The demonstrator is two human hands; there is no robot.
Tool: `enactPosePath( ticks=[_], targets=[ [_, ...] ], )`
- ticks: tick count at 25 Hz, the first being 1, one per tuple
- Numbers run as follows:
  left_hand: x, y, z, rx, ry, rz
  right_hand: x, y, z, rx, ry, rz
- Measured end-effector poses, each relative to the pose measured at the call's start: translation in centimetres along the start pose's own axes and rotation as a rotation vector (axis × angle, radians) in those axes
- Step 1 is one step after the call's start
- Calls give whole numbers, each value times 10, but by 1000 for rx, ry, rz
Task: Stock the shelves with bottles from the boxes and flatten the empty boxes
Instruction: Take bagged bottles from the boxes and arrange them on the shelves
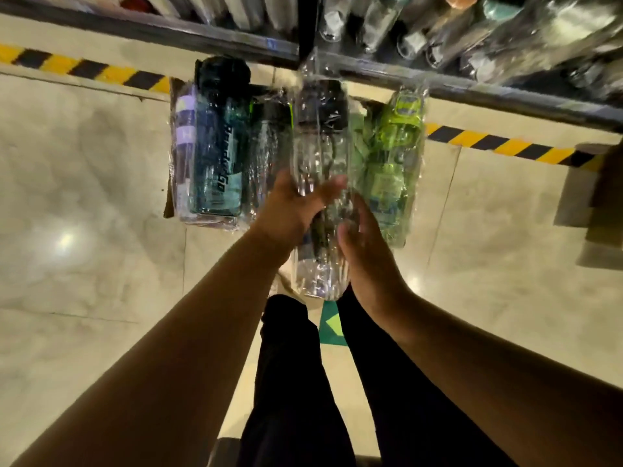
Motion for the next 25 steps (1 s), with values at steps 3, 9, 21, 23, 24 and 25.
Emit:
enactPosePath(
  ticks=[3,9,21,23,24,25],
  targets=[
    [-4,8,19,-115,48,-75,-2,11,-29,-188,-229,18],
    [22,39,23,-269,47,-101,-51,84,-71,-330,-648,409],
    [28,37,32,-251,25,-51,-72,70,-70,-442,-545,316],
    [7,23,36,-194,39,-28,-47,48,-78,-476,-475,253],
    [-7,13,40,-156,61,7,-30,35,-82,-508,-436,217],
    [-21,0,44,-127,83,47,-12,22,-85,-549,-388,176]
  ],
)
Point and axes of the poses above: each hand's wrist, its own y-axis towards the middle knuckle, its own z-axis out of the palm, x = y × z, the point moved 2 cm from there along y, towards the middle knuckle, and after that the axes turned 15 degrees about -z, right-handed, at the moved point
